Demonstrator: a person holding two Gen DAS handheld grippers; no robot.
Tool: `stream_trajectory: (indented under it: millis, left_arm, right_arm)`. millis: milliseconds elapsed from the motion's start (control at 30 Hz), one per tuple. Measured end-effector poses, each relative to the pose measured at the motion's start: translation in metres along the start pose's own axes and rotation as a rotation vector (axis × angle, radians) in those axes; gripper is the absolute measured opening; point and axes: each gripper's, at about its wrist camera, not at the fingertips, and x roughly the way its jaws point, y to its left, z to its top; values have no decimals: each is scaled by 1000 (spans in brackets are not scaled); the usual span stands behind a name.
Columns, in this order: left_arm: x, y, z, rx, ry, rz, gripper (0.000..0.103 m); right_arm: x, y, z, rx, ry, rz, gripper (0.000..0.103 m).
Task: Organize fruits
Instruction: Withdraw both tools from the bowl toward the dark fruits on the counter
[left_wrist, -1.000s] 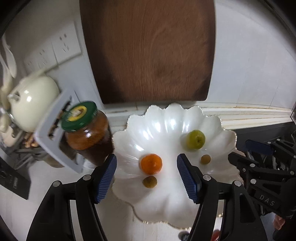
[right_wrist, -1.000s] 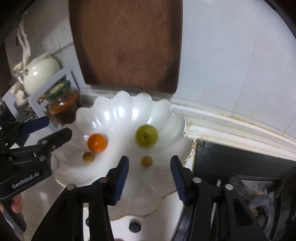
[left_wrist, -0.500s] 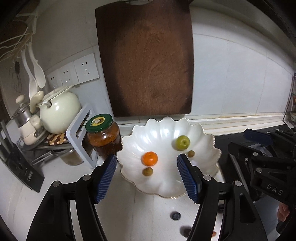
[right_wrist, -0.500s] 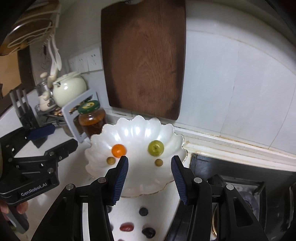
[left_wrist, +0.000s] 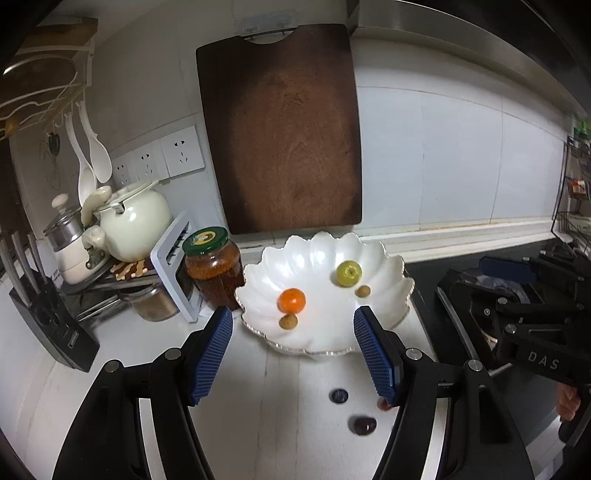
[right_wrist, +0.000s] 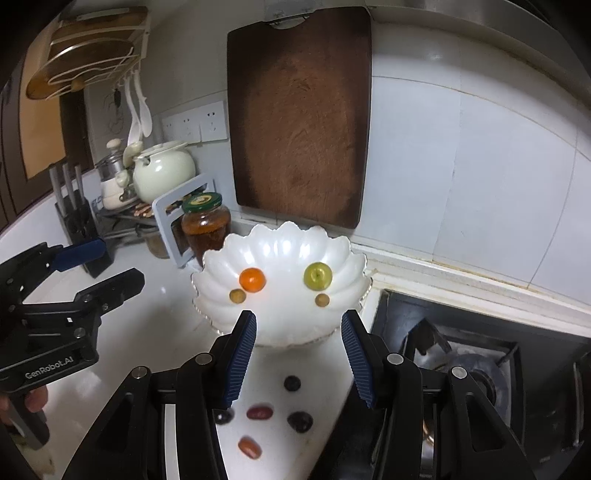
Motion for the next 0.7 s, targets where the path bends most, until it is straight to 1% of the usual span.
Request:
stream_trajectory:
  millis: [133, 467, 700]
  left_arm:
    - [-5, -4, -12, 3, 13, -10, 68]
    - [-6, -13, -41, 21, 65, -64, 68]
    - [-2, -17, -55, 47, 91, -100, 68]
  right_arm:
    - [-6, 5, -12, -28, -3, -9, 49]
    - [-11, 13, -41, -4, 27, 34, 49]
    - [-11, 18, -60, -9, 57, 42, 49]
